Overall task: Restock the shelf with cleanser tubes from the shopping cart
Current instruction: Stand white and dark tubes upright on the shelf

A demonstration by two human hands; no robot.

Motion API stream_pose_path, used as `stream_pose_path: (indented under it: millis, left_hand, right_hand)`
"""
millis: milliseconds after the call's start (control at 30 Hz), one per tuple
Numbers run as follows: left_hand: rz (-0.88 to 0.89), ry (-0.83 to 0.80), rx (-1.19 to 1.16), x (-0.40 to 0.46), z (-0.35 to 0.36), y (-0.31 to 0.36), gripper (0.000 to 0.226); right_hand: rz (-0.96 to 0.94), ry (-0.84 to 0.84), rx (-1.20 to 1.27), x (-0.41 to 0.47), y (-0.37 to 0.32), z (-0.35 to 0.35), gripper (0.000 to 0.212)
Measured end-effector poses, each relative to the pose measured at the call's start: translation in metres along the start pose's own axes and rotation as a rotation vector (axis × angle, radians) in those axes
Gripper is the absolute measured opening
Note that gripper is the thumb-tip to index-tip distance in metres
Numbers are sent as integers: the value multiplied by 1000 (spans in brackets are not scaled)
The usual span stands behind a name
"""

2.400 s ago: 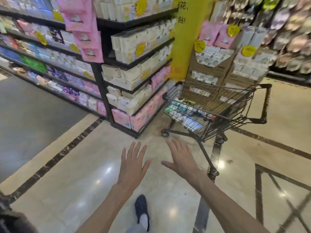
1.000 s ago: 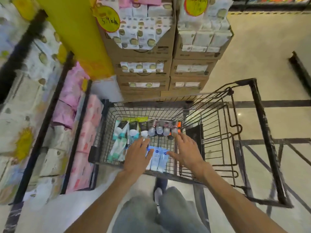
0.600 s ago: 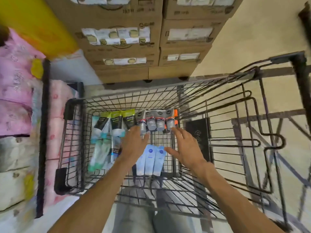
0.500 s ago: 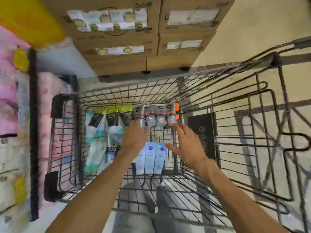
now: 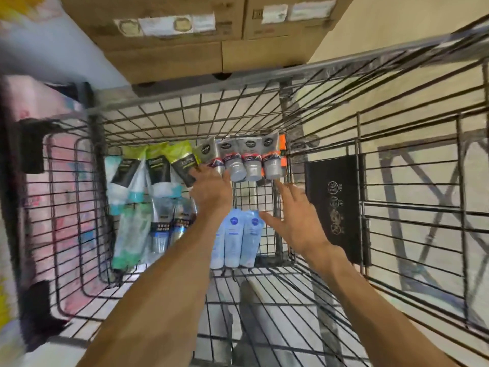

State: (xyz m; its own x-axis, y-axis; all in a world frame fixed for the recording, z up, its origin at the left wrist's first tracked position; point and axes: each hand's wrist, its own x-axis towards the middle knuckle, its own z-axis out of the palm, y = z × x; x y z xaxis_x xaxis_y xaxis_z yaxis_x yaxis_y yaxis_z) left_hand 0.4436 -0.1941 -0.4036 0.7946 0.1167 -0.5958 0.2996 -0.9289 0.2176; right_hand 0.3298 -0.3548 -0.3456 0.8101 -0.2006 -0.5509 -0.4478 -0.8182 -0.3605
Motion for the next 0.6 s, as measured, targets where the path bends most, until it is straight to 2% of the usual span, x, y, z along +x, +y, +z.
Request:
stream_pose_path:
  millis: [200, 333, 600]
  left_hand:
    - [-115, 9, -221, -1, -3, 15, 70]
    - [-179, 3, -431, -1, -11, 11, 55]
    - [-57, 1, -525, -18, -44, -51, 47]
  right_hand:
    - [22, -13, 37, -5, 6, 3, 82]
    - [31, -24, 38, -8, 2, 0, 81]
    - [-13, -59, -16, 8, -36, -12, 75]
